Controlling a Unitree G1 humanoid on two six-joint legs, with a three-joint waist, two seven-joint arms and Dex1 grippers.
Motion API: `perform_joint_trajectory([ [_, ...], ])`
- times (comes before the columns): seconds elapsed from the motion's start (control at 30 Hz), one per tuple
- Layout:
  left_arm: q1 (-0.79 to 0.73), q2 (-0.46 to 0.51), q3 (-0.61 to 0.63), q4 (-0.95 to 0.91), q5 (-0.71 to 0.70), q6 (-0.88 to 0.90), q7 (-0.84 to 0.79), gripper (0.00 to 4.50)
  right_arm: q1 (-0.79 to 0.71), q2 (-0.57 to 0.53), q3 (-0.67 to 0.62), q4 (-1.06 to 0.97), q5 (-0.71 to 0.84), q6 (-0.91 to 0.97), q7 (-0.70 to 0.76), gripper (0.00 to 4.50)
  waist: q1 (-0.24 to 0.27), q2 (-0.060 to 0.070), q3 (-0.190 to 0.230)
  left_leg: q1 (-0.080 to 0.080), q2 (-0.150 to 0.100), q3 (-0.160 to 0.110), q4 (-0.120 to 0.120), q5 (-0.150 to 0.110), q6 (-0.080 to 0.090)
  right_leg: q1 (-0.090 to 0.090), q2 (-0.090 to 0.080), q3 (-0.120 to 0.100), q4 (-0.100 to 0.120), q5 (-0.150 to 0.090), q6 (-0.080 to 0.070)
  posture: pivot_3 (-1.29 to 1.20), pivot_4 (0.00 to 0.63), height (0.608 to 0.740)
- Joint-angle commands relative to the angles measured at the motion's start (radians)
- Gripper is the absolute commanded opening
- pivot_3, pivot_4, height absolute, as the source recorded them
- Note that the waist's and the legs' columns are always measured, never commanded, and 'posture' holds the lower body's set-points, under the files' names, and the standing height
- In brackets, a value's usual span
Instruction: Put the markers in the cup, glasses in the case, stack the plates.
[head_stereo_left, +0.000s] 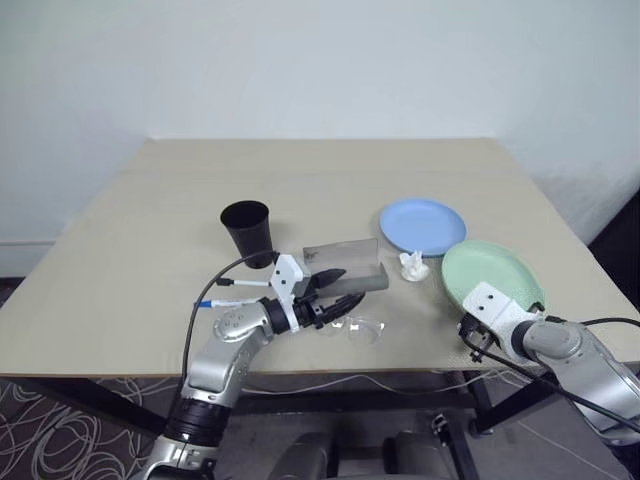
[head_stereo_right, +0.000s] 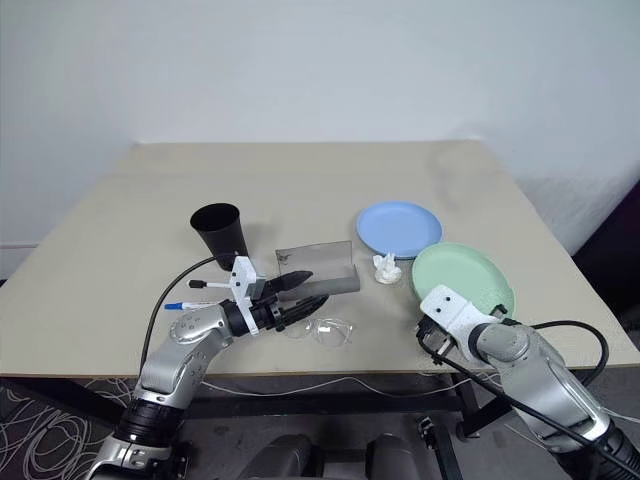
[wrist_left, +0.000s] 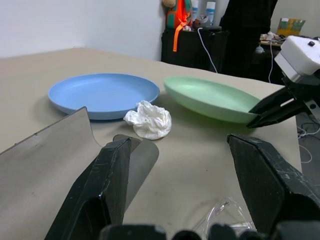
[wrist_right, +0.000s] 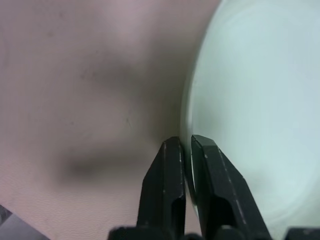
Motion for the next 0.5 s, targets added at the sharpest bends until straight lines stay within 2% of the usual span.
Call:
perform_joint_trajectory([
  [0.03,-0.030,-0.004,0.004,-0.010,-0.006,-0.007,-0.006,3.25,0.000,-0.013,-0.021,-0.015,-0.030,0.002,-0.026,0.43,0.000,0.000,0.000,0.000,0.000,0.000,0.000,0.000,0.000,0.000,0.000,0.000,0.000,0.000,0.000,0.00,0.000,0.740],
  [0.07,-0.031,-0.005,0.004,-0.009,-0.005,-0.008,-0.006,3.25,0.001,-0.014,-0.022,-0.013,-0.032,0.000,-0.026,0.43,0.000,0.000,0.000,0.000,0.000,0.000,0.000,0.000,0.000,0.000,0.000,0.000,0.000,0.000,0.000,0.00,0.000,0.740],
  [0.17,-0.035,-0.007,0.003,-0.001,-0.003,-0.014,-0.006,3.25,0.002,-0.020,-0.023,0.001,-0.047,-0.014,-0.031,0.01,0.001,0.000,0.000,0.000,0.000,0.000,0.000,0.000,0.000,0.000,0.000,0.000,0.000,0.000,0.000,0.00,0.000,0.740],
  [0.5,-0.044,-0.012,0.008,0.017,0.001,-0.028,-0.006,3.25,-0.097,-0.061,0.001,0.130,-0.155,-0.224,-0.039,0.01,-0.001,0.000,0.000,0.000,0.000,0.001,0.000,0.000,0.000,0.000,0.000,0.000,-0.001,0.000,0.000,0.00,0.000,0.740],
])
